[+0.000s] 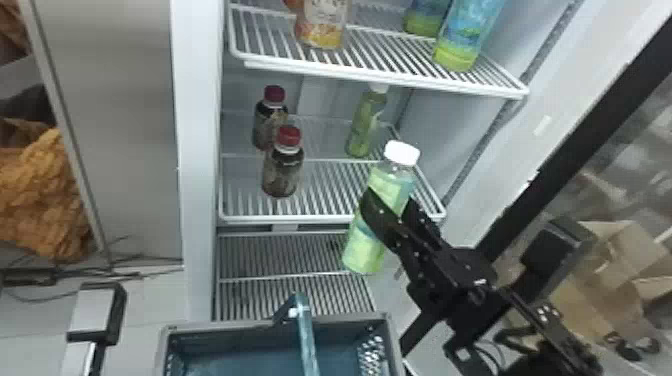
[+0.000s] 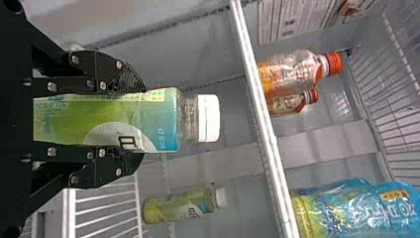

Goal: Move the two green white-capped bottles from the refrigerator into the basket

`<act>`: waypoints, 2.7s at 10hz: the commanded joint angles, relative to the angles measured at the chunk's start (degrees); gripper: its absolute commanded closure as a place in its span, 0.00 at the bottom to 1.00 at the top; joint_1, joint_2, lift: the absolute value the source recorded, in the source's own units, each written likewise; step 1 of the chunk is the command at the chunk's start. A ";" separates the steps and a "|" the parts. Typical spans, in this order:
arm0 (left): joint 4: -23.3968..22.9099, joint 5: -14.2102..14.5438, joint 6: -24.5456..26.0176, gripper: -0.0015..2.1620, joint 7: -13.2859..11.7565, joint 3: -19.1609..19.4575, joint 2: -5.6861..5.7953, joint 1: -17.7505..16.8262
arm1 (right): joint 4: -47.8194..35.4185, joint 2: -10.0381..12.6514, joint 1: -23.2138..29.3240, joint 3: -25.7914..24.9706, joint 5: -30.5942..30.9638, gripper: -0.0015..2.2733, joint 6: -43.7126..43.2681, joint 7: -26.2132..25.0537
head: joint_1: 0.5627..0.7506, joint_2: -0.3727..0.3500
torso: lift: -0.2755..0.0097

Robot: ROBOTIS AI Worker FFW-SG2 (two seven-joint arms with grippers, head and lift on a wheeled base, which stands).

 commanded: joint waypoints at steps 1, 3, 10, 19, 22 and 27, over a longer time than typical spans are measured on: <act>0.00 0.02 0.00 0.53 0.00 0.04 0.00 0.00 | -3.24 0.17 2.33 -1.15 -0.19 0.38 2.36 0.08 | 0.70 0.03 | 0.04; 0.00 -0.21 0.00 0.53 0.00 0.04 0.00 0.00 | -8.73 0.79 6.27 -2.75 -0.77 0.38 6.15 0.43 | 0.70 0.03 | 0.04; 0.56 -0.66 0.00 0.53 0.17 -0.19 0.09 -0.14 | -17.30 2.11 16.11 -5.49 -2.94 0.38 17.82 1.49 | 0.70 0.03 | 0.04; 1.41 -0.78 -0.14 0.53 0.17 -0.65 0.18 -0.56 | -19.27 2.37 18.78 -7.43 -3.51 0.38 34.42 1.66 | 0.70 0.03 | 0.04; 1.41 -0.66 -0.14 0.53 0.17 -0.76 0.18 -0.56 | -19.27 2.55 18.64 -7.89 -3.51 0.25 35.12 2.10 | 0.70 0.03 | 0.04; 1.41 -0.44 -0.14 0.53 0.17 -0.76 0.18 -0.42 | -17.87 3.34 18.22 -8.46 -1.79 0.13 25.00 2.54 | 0.70 0.03 | 0.04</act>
